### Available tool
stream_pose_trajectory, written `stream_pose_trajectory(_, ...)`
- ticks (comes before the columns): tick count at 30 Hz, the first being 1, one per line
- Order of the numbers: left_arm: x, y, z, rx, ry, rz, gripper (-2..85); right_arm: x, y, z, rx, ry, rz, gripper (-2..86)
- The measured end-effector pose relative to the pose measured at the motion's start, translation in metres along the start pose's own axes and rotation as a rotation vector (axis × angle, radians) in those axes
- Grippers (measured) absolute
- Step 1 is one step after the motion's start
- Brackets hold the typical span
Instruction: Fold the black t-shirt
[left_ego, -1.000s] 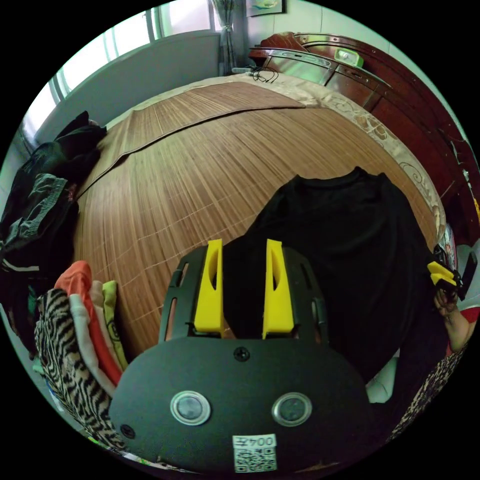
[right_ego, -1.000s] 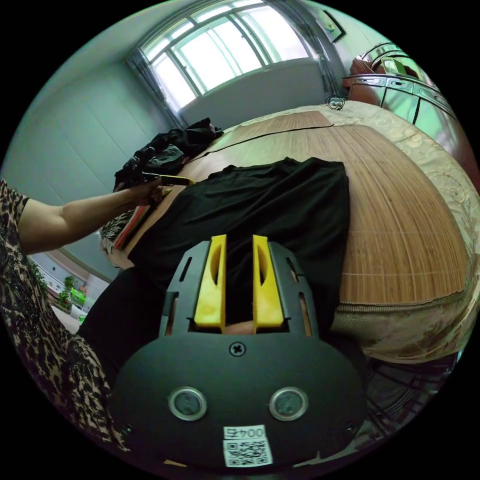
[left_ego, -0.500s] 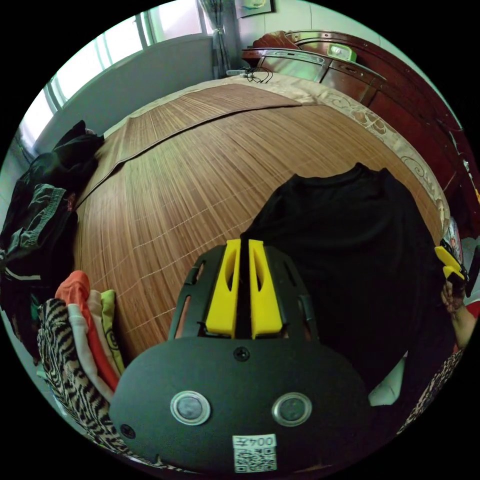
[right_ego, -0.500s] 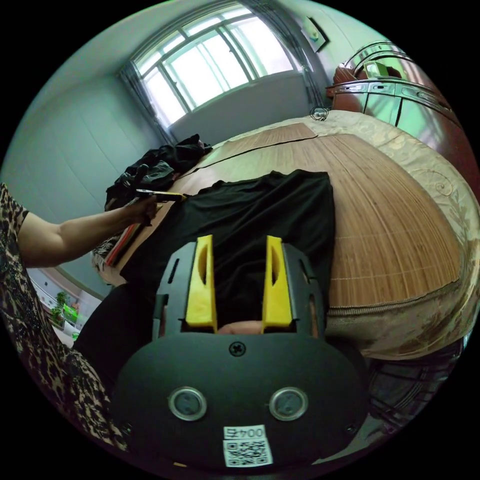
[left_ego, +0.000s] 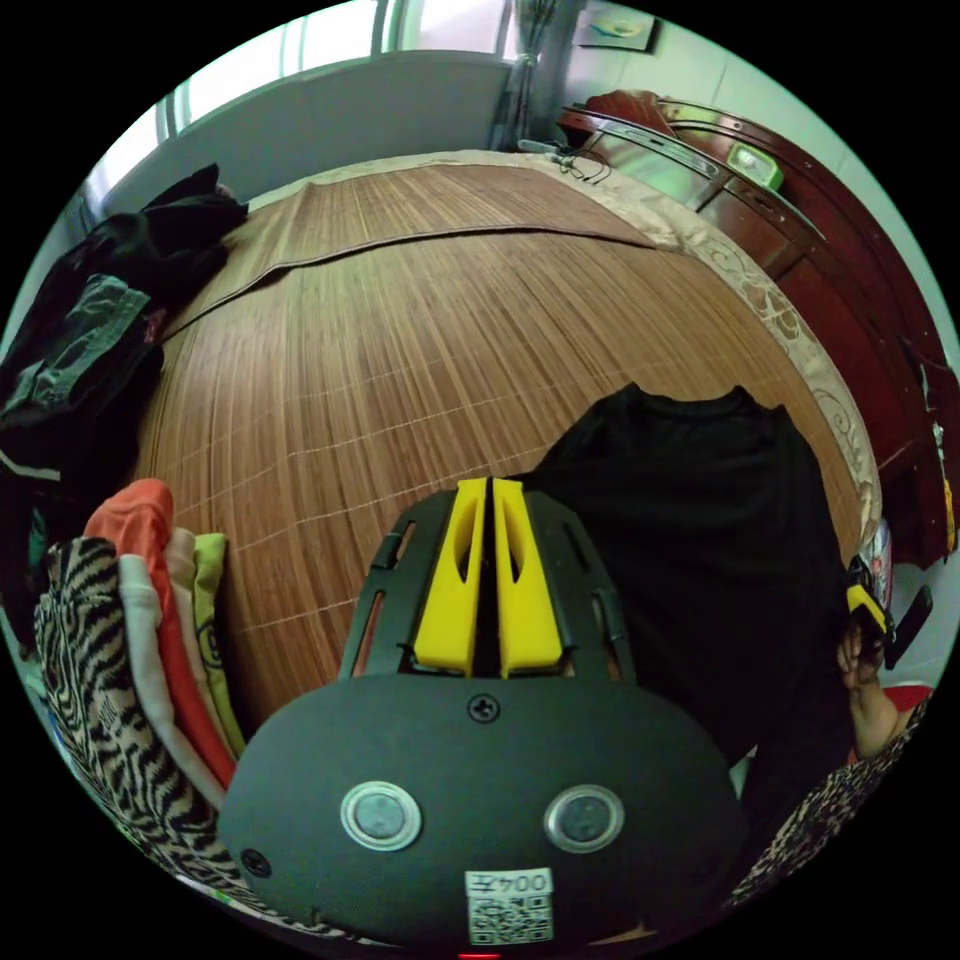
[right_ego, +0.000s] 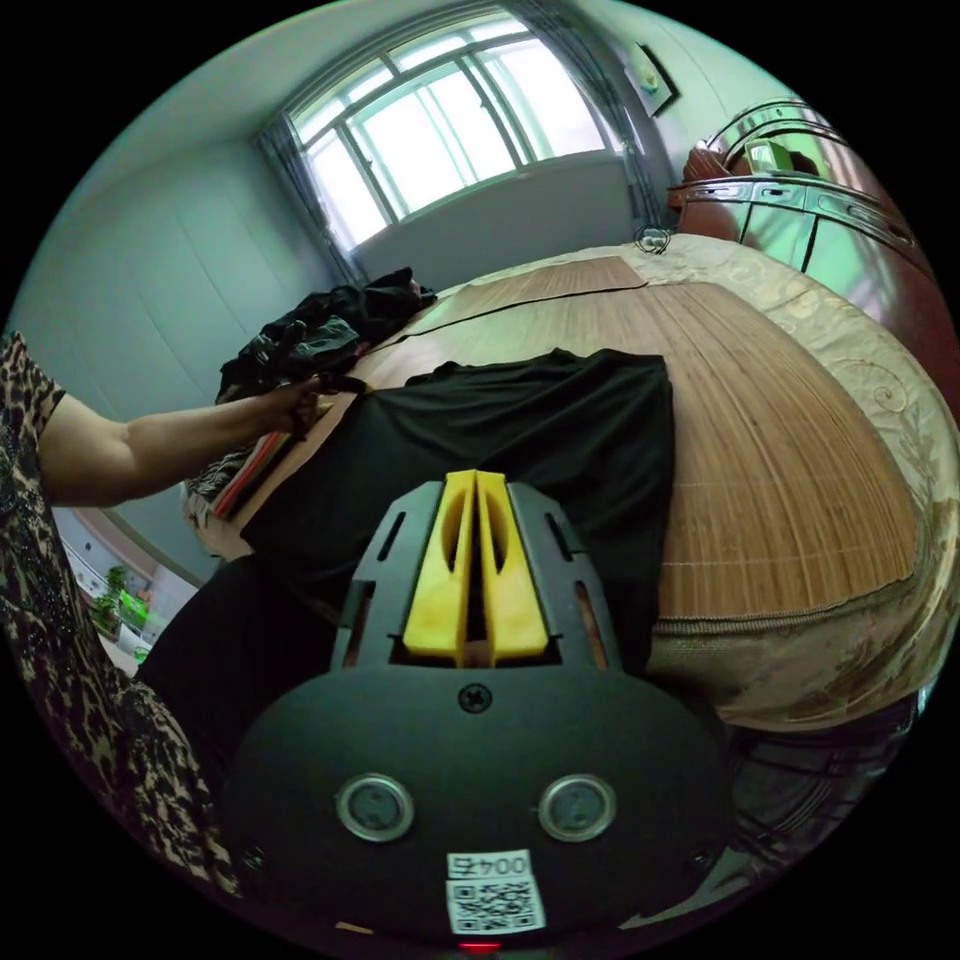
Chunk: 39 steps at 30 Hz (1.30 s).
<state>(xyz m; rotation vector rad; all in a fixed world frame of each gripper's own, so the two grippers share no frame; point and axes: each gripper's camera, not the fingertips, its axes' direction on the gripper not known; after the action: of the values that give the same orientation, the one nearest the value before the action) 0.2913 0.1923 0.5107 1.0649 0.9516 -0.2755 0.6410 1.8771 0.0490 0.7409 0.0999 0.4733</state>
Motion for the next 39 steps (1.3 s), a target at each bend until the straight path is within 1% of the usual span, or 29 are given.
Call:
stream_pose_trajectory(1, -0.005, 0.000, -0.001, 0.002, 0.002, -0.015, 1.1, -0.002, -0.001, -0.001, 0.014, 0.012, 0.000, 1.5)
stream_pose_trajectory(2, -0.007, 0.000, -0.002, 0.005, 0.008, -0.021, 1.1, -0.002, -0.002, -0.001, 0.033, 0.004, 0.001, 6.1)
stream_pose_trajectory(3, -0.011, 0.000, -0.005, 0.016, 0.017, -0.037, 1.2, -0.002, -0.003, -0.002, 0.047, 0.002, 0.002, 8.5)
stream_pose_trajectory(4, -0.013, 0.000, -0.007, 0.024, 0.017, -0.043, 1.2, 0.000, -0.005, -0.002, 0.057, -0.008, 0.016, 12.8)
stream_pose_trajectory(5, -0.018, 0.000, -0.010, 0.029, 0.012, -0.054, 1.3, 0.003, -0.009, 0.000, 0.023, -0.021, 0.037, 15.2)
stream_pose_trajectory(7, -0.029, 0.000, -0.015, 0.035, -0.003, -0.076, 1.5, 0.006, -0.012, 0.003, -0.002, -0.018, 0.070, 14.2)
stream_pose_trajectory(9, -0.036, 0.002, -0.022, 0.049, -0.023, -0.096, 1.7, 0.004, -0.015, 0.002, 0.003, -0.011, 0.056, 8.8)
stream_pose_trajectory(10, -0.038, 0.003, -0.025, 0.058, -0.024, -0.100, 1.8, 0.001, -0.016, 0.001, 0.006, -0.018, 0.032, 3.6)
stream_pose_trajectory(13, -0.035, 0.012, -0.039, 0.084, -0.010, -0.088, 2.3, -0.004, -0.021, 0.003, -0.002, 0.004, 0.031, 1.2)
stream_pose_trajectory(15, -0.029, 0.020, -0.046, 0.100, -0.003, -0.068, 2.7, -0.004, -0.025, 0.003, -0.009, 0.003, 0.036, 2.1)
stream_pose_trajectory(17, -0.021, 0.030, -0.050, 0.105, -0.002, -0.044, 3.3, -0.004, -0.032, 0.002, -0.013, 0.009, 0.052, 7.1)
stream_pose_trajectory(21, -0.010, 0.053, -0.050, 0.088, -0.020, 0.022, 6.8, 0.001, -0.065, 0.002, -0.024, 0.048, 0.024, 13.7)
stream_pose_trajectory(22, -0.010, 0.055, -0.048, 0.080, -0.025, 0.029, 7.7, 0.007, -0.084, 0.006, -0.048, 0.023, 0.013, 15.6)
stream_pose_trajectory(24, -0.015, 0.057, -0.044, 0.057, -0.009, 0.020, 11.1, 0.016, -0.117, 0.018, -0.119, -0.006, 0.004, 16.4)
stream_pose_trajectory(26, -0.021, 0.055, -0.039, 0.041, 0.023, -0.015, 13.1, 0.024, -0.158, 0.045, -0.221, 0.023, -0.033, 12.5)
stream_pose_trajectory(27, -0.024, 0.053, -0.036, 0.033, 0.041, -0.037, 13.7, 0.024, -0.167, 0.052, -0.239, 0.030, -0.051, 12.7)
stream_pose_trajectory(28, -0.025, 0.052, -0.035, 0.031, 0.049, -0.045, 13.8, 0.024, -0.184, 0.068, -0.286, 0.053, -0.071, 13.1)
stream_pose_trajectory(30, -0.024, 0.050, -0.029, 0.021, 0.058, -0.051, 12.8, 0.021, -0.207, 0.096, -0.384, 0.070, -0.108, 17.2)
stream_pose_trajectory(31, -0.020, 0.050, -0.026, 0.008, 0.045, -0.033, 9.8, 0.018, -0.219, 0.114, -0.429, 0.103, -0.124, 18.1)
stream_pose_trajectory(33, -0.015, 0.051, -0.022, -0.023, -0.006, -0.010, 5.7, 0.011, -0.232, 0.135, -0.473, 0.165, -0.173, 17.0)
stream_pose_trajectory(34, -0.013, 0.053, -0.021, -0.026, -0.023, -0.007, 4.4, 0.007, -0.237, 0.146, -0.485, 0.212, -0.216, 11.9)
stream_pose_trajectory(35, -0.011, 0.055, -0.022, -0.017, -0.041, -0.002, 3.5, 0.005, -0.240, 0.154, -0.500, 0.278, -0.248, 3.2)
stream_pose_trajectory(37, -0.011, 0.062, -0.028, 0.019, -0.068, -0.014, 2.3, 0.006, -0.243, 0.163, -0.533, 0.342, -0.266, 1.3)
stream_pose_trajectory(39, -0.017, 0.068, -0.031, 0.041, -0.041, -0.050, 1.9, 0.009, -0.246, 0.164, -0.552, 0.315, -0.265, 1.5)
